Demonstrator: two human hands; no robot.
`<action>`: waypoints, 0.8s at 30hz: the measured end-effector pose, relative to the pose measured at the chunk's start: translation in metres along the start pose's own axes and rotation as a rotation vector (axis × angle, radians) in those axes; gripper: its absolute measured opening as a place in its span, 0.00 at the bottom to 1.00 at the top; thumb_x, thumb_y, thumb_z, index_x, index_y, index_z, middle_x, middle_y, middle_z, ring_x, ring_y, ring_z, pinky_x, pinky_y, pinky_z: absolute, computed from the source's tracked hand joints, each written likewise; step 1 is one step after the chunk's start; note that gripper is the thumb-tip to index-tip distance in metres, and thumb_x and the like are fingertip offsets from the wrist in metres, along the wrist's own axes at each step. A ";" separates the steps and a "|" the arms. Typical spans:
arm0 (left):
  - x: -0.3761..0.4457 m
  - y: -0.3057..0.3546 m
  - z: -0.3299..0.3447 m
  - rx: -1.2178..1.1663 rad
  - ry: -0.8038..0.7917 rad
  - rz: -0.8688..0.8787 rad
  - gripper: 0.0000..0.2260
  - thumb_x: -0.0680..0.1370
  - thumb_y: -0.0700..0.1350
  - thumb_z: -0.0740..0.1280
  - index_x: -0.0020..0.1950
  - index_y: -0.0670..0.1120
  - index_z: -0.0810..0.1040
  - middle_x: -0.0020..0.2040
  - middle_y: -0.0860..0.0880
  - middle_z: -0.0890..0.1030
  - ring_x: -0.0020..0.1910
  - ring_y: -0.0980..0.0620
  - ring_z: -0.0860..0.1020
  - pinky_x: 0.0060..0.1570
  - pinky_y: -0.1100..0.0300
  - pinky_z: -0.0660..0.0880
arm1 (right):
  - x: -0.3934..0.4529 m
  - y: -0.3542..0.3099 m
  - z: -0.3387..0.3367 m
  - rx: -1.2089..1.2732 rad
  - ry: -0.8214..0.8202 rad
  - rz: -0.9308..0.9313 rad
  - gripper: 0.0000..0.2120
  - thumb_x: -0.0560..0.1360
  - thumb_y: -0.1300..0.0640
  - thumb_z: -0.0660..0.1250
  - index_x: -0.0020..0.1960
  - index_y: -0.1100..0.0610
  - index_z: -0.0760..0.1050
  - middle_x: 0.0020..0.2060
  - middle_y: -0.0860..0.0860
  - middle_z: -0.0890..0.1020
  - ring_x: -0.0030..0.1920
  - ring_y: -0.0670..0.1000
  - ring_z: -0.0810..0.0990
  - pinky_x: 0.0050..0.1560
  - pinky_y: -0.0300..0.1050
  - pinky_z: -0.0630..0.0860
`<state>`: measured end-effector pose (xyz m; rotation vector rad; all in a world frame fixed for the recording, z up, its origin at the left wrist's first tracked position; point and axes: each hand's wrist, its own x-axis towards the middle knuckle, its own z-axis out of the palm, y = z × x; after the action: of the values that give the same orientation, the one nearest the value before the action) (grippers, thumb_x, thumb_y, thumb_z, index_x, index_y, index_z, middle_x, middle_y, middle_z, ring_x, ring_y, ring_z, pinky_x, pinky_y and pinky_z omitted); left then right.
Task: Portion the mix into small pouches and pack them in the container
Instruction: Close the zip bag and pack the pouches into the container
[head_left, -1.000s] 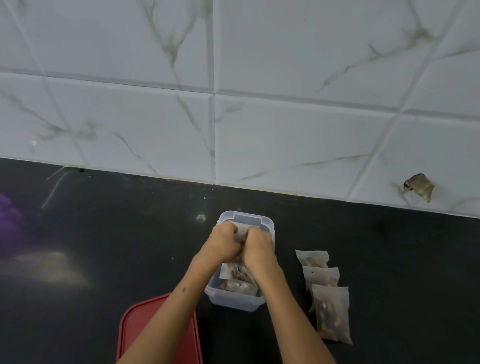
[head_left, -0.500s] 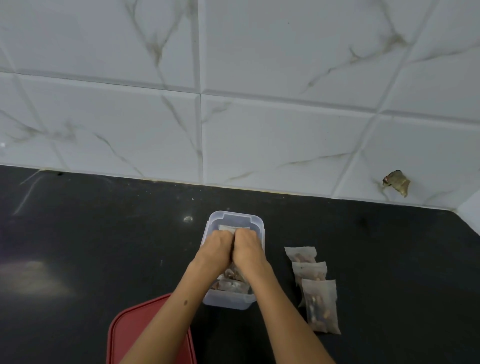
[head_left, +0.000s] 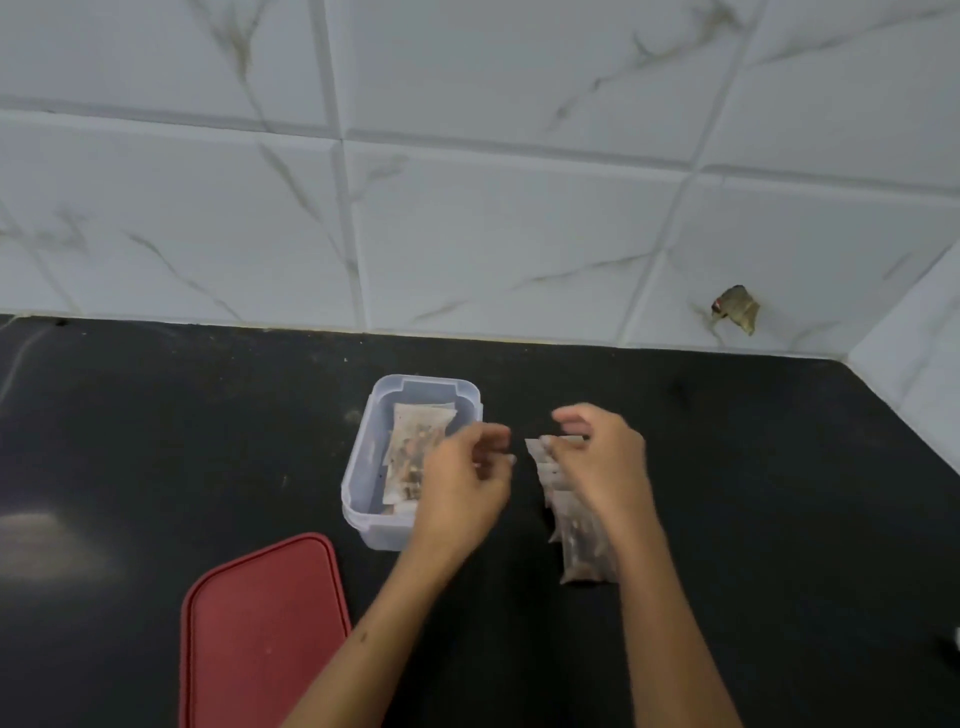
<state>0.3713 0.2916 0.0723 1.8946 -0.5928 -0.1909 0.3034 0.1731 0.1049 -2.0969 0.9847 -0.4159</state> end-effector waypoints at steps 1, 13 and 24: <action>-0.008 0.001 0.015 -0.032 -0.052 -0.031 0.11 0.75 0.35 0.68 0.56 0.43 0.80 0.43 0.59 0.79 0.41 0.65 0.78 0.43 0.76 0.73 | 0.000 0.017 -0.010 -0.033 0.001 0.069 0.13 0.74 0.57 0.70 0.58 0.52 0.78 0.51 0.48 0.81 0.52 0.48 0.80 0.55 0.45 0.77; -0.043 -0.022 0.096 0.003 -0.136 -0.433 0.14 0.72 0.47 0.74 0.54 0.48 0.74 0.44 0.54 0.80 0.48 0.55 0.80 0.50 0.60 0.78 | -0.015 0.101 -0.010 -0.026 -0.182 0.400 0.05 0.71 0.51 0.73 0.43 0.51 0.79 0.43 0.50 0.82 0.45 0.49 0.80 0.45 0.45 0.78; -0.032 -0.019 0.106 -0.102 0.050 -0.370 0.05 0.73 0.45 0.73 0.47 0.47 0.81 0.45 0.50 0.83 0.45 0.56 0.81 0.43 0.66 0.76 | 0.009 0.101 -0.017 0.140 -0.203 0.232 0.05 0.74 0.55 0.71 0.42 0.56 0.81 0.37 0.49 0.83 0.41 0.48 0.82 0.37 0.40 0.76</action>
<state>0.3074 0.2249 0.0083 1.8905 -0.1901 -0.4031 0.2483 0.1168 0.0396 -1.8334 1.0318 -0.1460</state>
